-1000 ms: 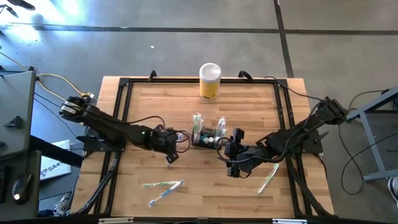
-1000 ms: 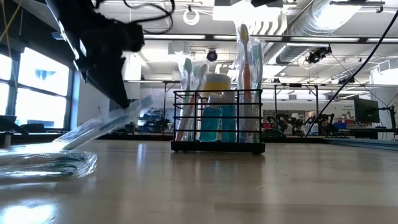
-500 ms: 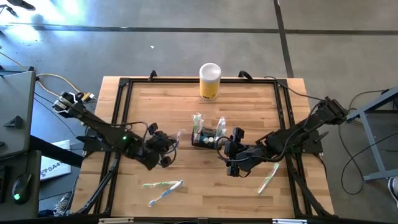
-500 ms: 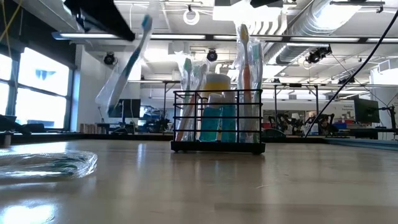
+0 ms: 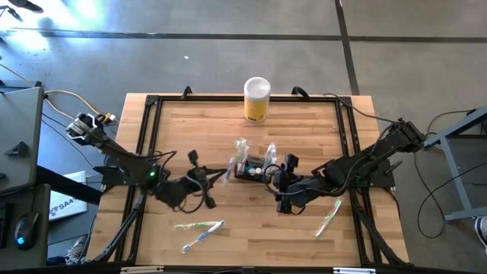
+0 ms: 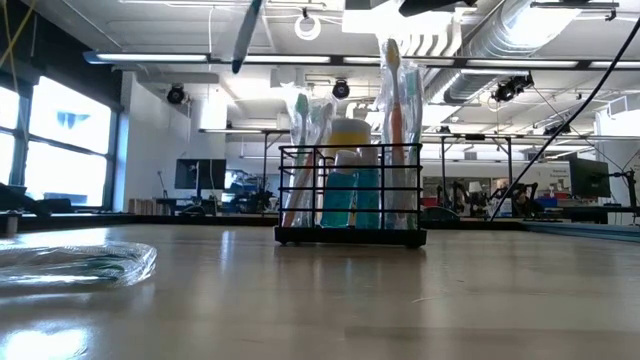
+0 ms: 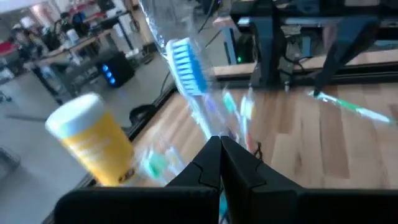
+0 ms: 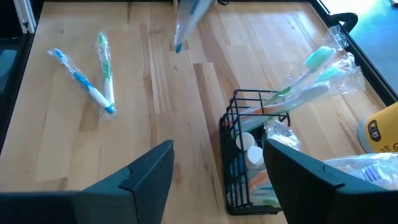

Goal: Pick & Place toothbrushing station
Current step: Put the blue toothbrush into the wire organizer

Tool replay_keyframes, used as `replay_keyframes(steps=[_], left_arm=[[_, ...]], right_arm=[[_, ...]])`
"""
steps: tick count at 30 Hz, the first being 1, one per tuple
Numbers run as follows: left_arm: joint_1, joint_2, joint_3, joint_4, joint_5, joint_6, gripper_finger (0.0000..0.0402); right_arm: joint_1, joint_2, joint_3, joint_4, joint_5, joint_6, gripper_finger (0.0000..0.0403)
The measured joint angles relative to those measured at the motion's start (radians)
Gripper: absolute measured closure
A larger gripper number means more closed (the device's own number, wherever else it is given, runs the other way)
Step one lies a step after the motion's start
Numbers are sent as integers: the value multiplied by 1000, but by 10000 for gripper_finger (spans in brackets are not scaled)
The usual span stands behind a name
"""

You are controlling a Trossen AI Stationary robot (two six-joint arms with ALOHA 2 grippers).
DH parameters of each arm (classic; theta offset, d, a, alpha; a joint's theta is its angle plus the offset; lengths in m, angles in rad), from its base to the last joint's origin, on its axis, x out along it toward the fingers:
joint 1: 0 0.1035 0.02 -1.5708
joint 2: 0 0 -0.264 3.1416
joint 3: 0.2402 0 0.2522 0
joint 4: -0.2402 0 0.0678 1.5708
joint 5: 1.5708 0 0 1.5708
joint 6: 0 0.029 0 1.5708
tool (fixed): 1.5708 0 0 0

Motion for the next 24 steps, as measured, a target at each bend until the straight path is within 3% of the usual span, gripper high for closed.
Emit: replay_keyframes(steps=[6, 16, 24], left_arm=[[129, 42, -2, 134, 178, 106, 401], [354, 102, -3, 219, 450, 106, 401], [393, 123, -121, 412, 512, 102, 401]], right_arm=[[0, 0, 0, 1, 0, 1, 163], [1, 0, 0, -2, -2, 0, 163], [1, 0, 0, -8, -4, 0, 163]])
